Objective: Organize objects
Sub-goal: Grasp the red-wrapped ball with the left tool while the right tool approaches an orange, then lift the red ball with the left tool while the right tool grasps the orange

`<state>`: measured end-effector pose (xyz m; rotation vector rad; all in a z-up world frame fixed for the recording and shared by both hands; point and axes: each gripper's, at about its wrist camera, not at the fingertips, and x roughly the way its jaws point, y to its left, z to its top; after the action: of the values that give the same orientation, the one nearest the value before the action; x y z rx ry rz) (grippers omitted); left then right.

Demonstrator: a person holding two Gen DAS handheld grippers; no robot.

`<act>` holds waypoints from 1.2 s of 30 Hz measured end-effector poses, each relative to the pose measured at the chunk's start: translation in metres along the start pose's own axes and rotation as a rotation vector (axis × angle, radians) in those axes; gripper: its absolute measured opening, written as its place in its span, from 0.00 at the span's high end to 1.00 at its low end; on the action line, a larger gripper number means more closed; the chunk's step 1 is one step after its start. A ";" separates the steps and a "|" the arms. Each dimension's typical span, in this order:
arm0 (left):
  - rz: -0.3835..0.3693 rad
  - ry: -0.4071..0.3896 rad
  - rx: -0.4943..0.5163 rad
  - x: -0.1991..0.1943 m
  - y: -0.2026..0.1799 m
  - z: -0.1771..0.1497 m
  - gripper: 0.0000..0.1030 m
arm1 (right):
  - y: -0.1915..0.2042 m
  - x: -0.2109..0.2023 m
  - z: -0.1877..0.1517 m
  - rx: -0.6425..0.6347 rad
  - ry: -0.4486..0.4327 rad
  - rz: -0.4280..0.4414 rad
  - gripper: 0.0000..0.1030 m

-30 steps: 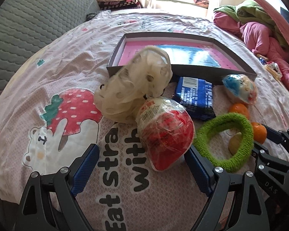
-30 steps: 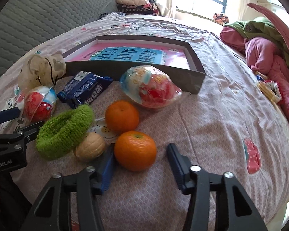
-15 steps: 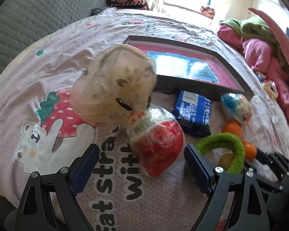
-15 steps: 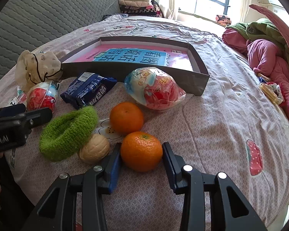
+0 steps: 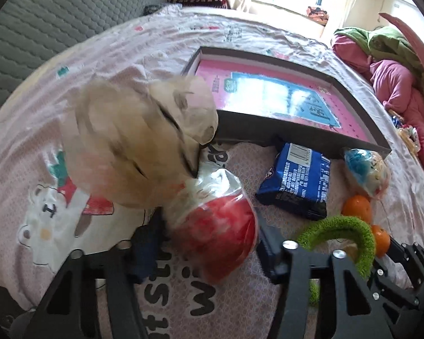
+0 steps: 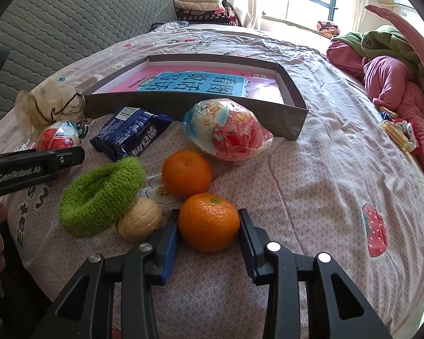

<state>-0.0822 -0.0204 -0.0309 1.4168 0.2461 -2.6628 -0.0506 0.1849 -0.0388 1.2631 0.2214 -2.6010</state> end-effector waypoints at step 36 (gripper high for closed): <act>-0.211 -0.221 0.186 -0.076 -0.033 -0.025 0.49 | -0.018 -0.037 0.013 0.075 -0.168 0.011 0.62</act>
<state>-0.0256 0.0183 0.0217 1.1850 0.1365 -3.0572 -0.0430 0.2043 -0.0007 1.0574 0.0878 -2.7109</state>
